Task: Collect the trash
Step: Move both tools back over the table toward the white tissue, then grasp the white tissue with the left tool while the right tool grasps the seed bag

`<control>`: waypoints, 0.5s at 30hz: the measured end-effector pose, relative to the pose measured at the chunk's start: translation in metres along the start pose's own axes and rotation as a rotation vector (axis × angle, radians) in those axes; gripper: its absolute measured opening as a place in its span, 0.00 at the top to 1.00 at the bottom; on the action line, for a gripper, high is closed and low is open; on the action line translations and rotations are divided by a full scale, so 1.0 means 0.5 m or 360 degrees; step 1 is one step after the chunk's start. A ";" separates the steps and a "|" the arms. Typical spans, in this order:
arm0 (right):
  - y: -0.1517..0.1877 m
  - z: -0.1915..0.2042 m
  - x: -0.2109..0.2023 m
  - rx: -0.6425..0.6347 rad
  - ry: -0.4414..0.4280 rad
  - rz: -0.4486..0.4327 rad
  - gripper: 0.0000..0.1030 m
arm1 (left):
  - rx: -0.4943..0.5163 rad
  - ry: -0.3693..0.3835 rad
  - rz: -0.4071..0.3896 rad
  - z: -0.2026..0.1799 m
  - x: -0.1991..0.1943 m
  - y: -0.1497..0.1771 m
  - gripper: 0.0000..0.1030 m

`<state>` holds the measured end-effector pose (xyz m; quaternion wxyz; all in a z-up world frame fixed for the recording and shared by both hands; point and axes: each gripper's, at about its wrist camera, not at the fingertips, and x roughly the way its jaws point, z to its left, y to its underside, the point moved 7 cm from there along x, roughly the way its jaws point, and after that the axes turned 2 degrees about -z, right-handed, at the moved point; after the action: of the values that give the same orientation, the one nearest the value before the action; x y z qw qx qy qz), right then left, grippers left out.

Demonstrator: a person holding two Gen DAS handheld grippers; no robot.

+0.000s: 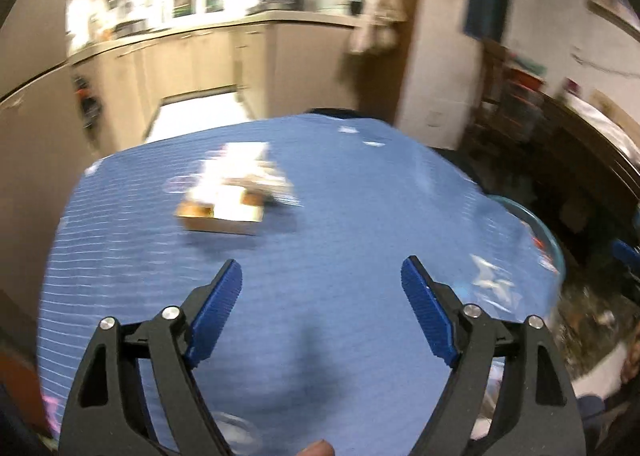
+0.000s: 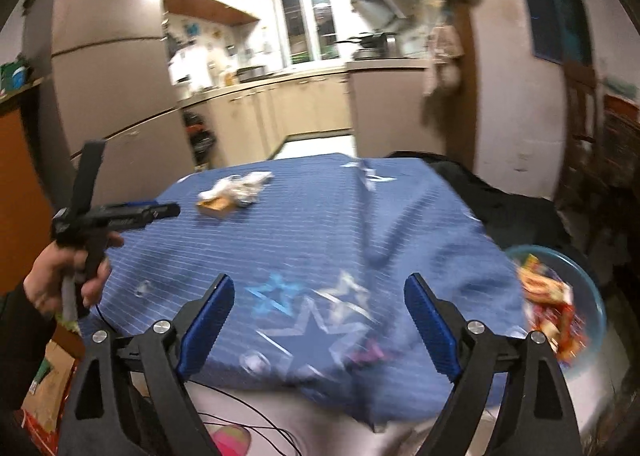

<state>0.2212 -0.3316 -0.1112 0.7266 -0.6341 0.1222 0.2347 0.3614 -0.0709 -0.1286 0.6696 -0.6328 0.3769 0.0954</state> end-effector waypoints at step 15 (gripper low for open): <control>-0.111 0.168 0.325 -0.0069 -0.0237 0.0157 0.16 | -0.0020 -0.0085 0.0102 0.191 0.224 -0.089 0.28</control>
<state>0.3784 -0.2239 -0.1267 0.7073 -0.6236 0.0940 0.3194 0.5031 -0.0301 -0.1722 0.6720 -0.6219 0.3783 0.1361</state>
